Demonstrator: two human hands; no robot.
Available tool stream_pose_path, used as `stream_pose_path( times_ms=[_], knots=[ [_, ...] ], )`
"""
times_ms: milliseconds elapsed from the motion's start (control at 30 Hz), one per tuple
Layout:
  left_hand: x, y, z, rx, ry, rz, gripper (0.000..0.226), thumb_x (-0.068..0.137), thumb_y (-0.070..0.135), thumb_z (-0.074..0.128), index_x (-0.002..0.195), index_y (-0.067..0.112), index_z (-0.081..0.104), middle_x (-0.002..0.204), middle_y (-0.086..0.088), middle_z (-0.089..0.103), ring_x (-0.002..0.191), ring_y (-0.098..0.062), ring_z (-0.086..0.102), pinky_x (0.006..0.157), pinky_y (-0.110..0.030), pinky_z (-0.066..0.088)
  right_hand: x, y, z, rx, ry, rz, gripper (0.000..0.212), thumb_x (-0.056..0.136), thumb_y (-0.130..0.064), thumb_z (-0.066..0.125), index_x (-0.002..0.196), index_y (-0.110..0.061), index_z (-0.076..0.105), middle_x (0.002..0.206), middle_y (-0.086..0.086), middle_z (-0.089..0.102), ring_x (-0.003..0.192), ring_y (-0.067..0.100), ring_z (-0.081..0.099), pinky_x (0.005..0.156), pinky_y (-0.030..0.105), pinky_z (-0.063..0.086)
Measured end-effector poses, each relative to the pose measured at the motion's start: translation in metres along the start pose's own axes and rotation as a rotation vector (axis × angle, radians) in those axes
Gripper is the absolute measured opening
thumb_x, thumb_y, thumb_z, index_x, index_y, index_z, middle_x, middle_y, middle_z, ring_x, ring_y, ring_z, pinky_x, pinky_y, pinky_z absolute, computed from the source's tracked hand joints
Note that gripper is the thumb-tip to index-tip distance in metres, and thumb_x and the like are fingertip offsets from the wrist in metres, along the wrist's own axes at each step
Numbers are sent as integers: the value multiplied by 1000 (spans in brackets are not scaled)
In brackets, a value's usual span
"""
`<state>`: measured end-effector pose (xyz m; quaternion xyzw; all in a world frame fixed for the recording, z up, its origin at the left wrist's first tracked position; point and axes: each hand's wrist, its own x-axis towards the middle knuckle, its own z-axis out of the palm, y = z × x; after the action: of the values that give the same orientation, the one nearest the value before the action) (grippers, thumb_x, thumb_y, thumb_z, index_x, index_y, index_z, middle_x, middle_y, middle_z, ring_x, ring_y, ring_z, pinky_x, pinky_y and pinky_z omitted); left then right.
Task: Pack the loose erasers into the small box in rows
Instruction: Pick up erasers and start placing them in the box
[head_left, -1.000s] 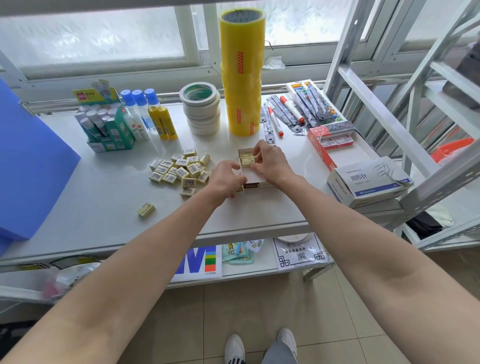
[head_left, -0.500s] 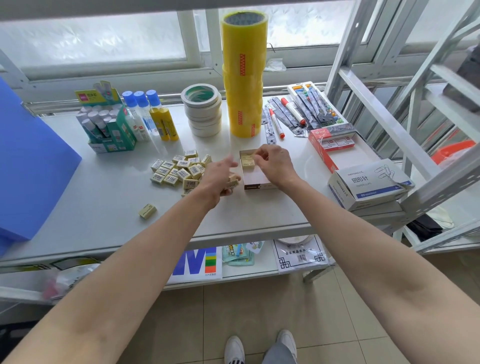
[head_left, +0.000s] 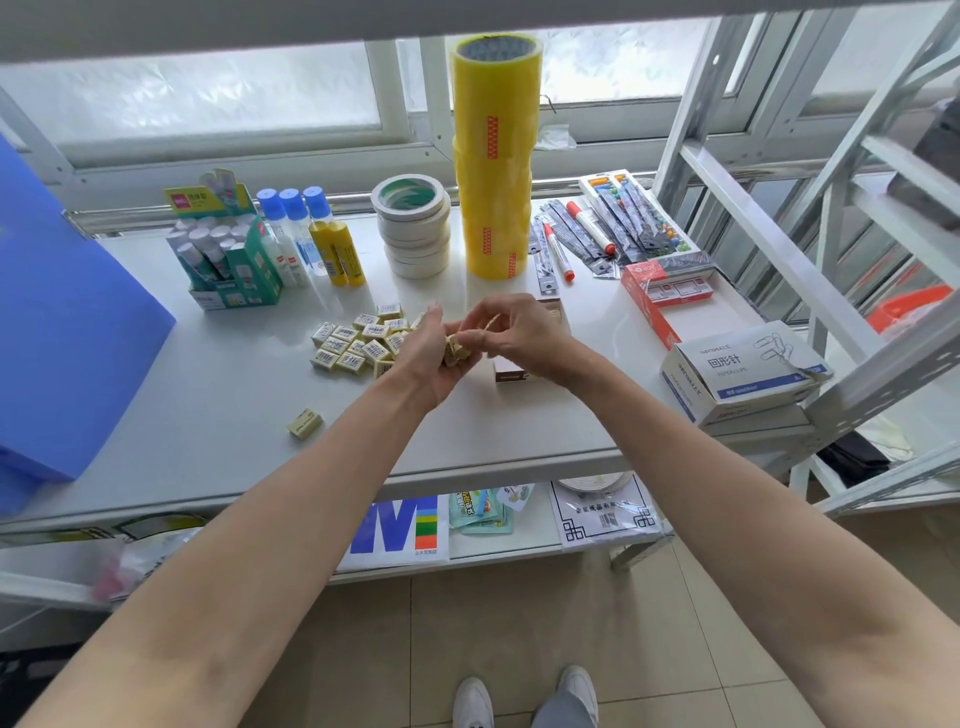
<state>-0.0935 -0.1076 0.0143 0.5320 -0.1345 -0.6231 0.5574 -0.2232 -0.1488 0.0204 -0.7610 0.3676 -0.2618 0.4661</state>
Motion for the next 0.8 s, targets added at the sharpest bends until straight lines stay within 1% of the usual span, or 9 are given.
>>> stream_pose_path(
  times_ms=[100, 200, 300, 367, 433, 533, 667, 733, 800],
  knots=[
    [0, 0, -3, 3, -26, 4, 47, 106, 33, 33, 92, -4, 59, 75, -17, 67, 62, -19, 66, 60, -25, 55, -5, 2, -5, 154, 3, 78, 10, 83, -13, 73, 90, -6, 69, 79, 7, 69, 74, 14, 63, 79, 32, 55],
    [0, 0, -5, -49, -21, 17, 36, 103, 22, 44, 84, -3, 59, 72, -15, 66, 63, -19, 64, 61, -26, 58, -8, 10, -9, 333, 48, 125, 12, 83, -4, 70, 91, -11, 63, 85, 4, 65, 82, 16, 63, 89, 36, 53],
    [0, -1, -6, -5, -32, 14, 17, 96, 8, 56, 83, -2, 61, 73, -13, 65, 60, -16, 64, 61, -26, 59, -11, 15, -9, 466, 76, 159, 19, 84, 3, 66, 99, -7, 60, 91, 8, 62, 85, 18, 63, 91, 35, 53],
    [-1, -2, -6, 57, -59, 3, 8, 92, 5, 62, 88, -2, 65, 77, -11, 64, 56, -12, 64, 58, -23, 57, -12, 17, -9, 491, 102, 167, 23, 84, 3, 66, 106, -4, 60, 94, 10, 61, 87, 20, 63, 91, 34, 53],
    [-2, -4, -5, 85, -73, -13, 10, 92, 8, 64, 93, -2, 66, 78, -10, 63, 56, -10, 62, 55, -21, 55, -13, 20, -9, 517, 133, 175, 25, 83, 4, 65, 107, -5, 61, 95, 10, 59, 91, 22, 61, 94, 37, 52],
    [-4, -6, -4, 171, -85, -40, 25, 95, 20, 61, 103, -4, 63, 76, -10, 60, 58, -11, 58, 51, -20, 54, -16, 24, -9, 494, 164, 168, 24, 82, 5, 65, 100, -11, 64, 95, 9, 62, 94, 21, 61, 98, 42, 51],
    [-8, -7, -2, 233, -141, -51, 29, 92, 21, 65, 108, -4, 63, 77, -11, 64, 56, -11, 57, 47, -18, 50, -19, 26, -10, 346, 227, 153, 22, 82, 6, 62, 99, -7, 65, 92, 2, 67, 89, 14, 63, 93, 38, 53],
    [-9, -7, -2, 260, -126, 15, 27, 88, 17, 70, 106, -2, 62, 79, -12, 65, 57, -12, 59, 49, -18, 51, -20, 28, -10, 343, 249, 160, 17, 84, 2, 61, 99, -6, 66, 93, 3, 67, 90, 15, 64, 90, 38, 55],
    [-10, -7, -1, 279, -105, 84, 22, 88, 12, 69, 104, 3, 57, 80, -11, 65, 63, -14, 59, 51, -19, 52, -22, 27, -10, 394, 257, 175, 10, 90, -7, 61, 98, -7, 66, 94, 8, 68, 85, 18, 66, 81, 34, 57]
  ],
)
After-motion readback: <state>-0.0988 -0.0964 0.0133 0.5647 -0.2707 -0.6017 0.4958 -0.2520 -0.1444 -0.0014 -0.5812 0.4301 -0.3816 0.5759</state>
